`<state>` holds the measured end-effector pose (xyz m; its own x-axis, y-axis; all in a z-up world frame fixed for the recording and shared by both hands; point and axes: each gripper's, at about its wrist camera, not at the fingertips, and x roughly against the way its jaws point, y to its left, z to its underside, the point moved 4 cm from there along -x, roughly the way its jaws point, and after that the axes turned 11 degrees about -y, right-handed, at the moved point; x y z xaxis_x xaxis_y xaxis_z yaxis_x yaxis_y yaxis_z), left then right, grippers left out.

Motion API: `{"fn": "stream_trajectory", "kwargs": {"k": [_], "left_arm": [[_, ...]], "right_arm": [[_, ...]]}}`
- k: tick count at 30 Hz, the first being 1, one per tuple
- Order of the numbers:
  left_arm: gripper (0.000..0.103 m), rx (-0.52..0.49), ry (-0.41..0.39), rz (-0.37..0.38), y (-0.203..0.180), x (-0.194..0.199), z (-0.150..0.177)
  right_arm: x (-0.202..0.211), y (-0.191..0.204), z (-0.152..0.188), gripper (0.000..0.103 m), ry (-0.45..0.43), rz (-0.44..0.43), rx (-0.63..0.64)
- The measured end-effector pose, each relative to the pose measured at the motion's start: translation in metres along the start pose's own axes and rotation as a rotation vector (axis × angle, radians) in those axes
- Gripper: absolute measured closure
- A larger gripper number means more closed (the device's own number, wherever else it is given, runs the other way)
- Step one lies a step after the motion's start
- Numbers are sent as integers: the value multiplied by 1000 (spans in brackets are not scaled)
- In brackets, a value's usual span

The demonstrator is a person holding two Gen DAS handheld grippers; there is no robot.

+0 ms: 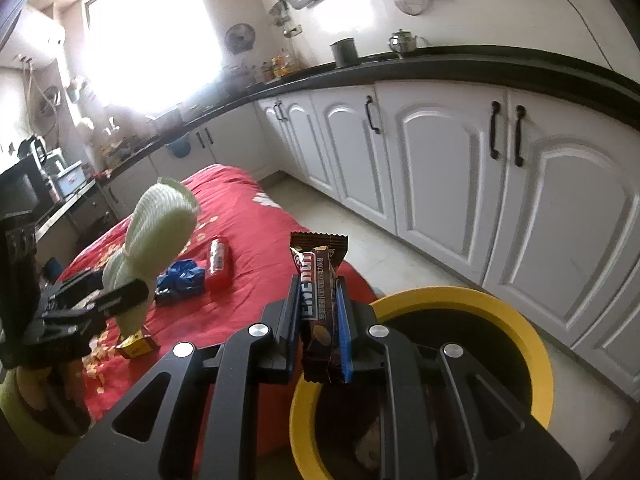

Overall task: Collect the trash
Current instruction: 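Carry the chocolate bar and green mesh sponge over the yellow bin with both grippers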

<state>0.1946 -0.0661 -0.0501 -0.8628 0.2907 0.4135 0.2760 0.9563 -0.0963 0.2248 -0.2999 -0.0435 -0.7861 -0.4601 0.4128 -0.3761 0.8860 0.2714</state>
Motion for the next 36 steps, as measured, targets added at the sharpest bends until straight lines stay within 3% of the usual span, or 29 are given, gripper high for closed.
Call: {"fn": "stream_trajectory", "kwargs": {"k": [14,36], "left_arm": [[40,-90,62,83,-50,-16,21],[39,-253,185,211,-132,-53,61]], "right_arm": [[20,-45,1,87,-33,91,-62],[34,-99,17,87,-14,184,-128]]}}
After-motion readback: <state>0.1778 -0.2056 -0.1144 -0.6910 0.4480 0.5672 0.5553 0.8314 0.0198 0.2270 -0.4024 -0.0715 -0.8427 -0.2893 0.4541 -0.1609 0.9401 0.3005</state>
